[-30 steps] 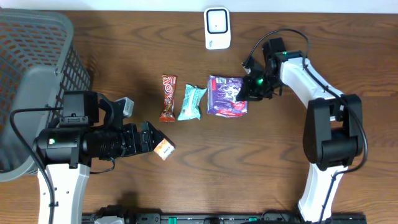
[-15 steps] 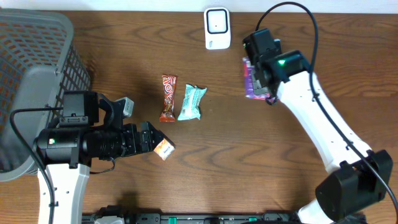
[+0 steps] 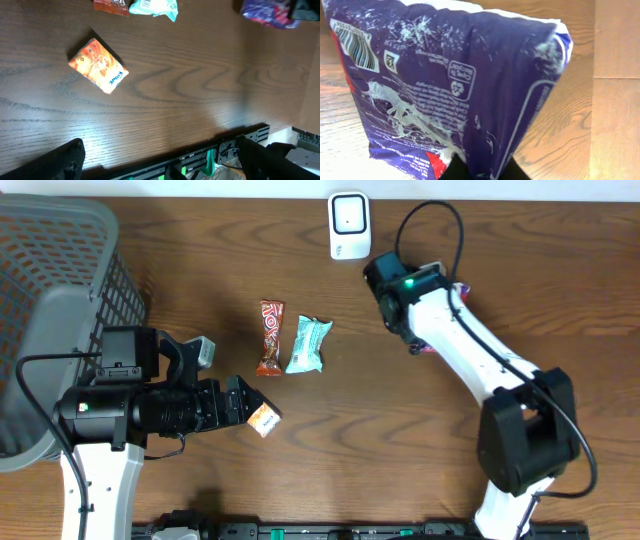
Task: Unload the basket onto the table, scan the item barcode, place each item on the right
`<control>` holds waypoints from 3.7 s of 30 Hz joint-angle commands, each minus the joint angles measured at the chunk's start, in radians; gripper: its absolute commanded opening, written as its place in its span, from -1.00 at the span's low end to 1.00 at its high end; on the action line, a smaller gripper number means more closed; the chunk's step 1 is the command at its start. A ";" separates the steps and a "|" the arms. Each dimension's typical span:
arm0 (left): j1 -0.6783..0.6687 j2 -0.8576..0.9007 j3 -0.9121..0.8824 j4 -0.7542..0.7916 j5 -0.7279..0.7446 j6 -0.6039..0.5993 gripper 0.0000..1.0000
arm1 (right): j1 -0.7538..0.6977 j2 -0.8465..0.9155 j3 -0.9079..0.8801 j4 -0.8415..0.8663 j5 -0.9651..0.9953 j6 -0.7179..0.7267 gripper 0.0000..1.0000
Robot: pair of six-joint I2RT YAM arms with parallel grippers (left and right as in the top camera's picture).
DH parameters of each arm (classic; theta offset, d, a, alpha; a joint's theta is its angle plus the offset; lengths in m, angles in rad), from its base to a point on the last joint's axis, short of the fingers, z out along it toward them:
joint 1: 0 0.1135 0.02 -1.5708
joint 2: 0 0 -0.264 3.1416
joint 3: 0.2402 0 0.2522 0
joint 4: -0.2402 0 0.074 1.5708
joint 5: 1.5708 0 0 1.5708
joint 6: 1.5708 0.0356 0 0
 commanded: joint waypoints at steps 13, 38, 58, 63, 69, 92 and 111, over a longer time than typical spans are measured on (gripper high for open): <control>-0.004 0.000 -0.003 0.000 -0.010 0.010 0.96 | 0.219 0.038 0.043 0.031 -0.080 0.027 0.89; -0.004 0.000 -0.003 0.000 -0.010 0.009 0.96 | -0.345 0.055 0.264 -0.079 -1.315 -0.457 0.99; -0.004 0.000 -0.003 0.000 -0.010 0.009 0.96 | -0.293 0.055 -0.308 0.597 -1.431 -0.209 -0.49; -0.004 0.000 -0.003 0.000 -0.010 0.010 0.96 | -0.293 0.043 -0.261 0.600 -1.490 -0.138 -0.98; -0.004 0.000 -0.003 0.000 -0.010 0.010 0.96 | -0.292 -0.013 -0.085 0.618 -1.499 -0.060 -0.98; -0.004 0.000 -0.003 0.000 -0.010 0.009 0.95 | -0.211 0.206 0.022 1.351 -1.064 0.463 -0.98; -0.004 0.000 -0.003 0.000 -0.010 0.010 0.95 | -0.692 -0.034 0.162 0.673 -0.975 0.254 -0.98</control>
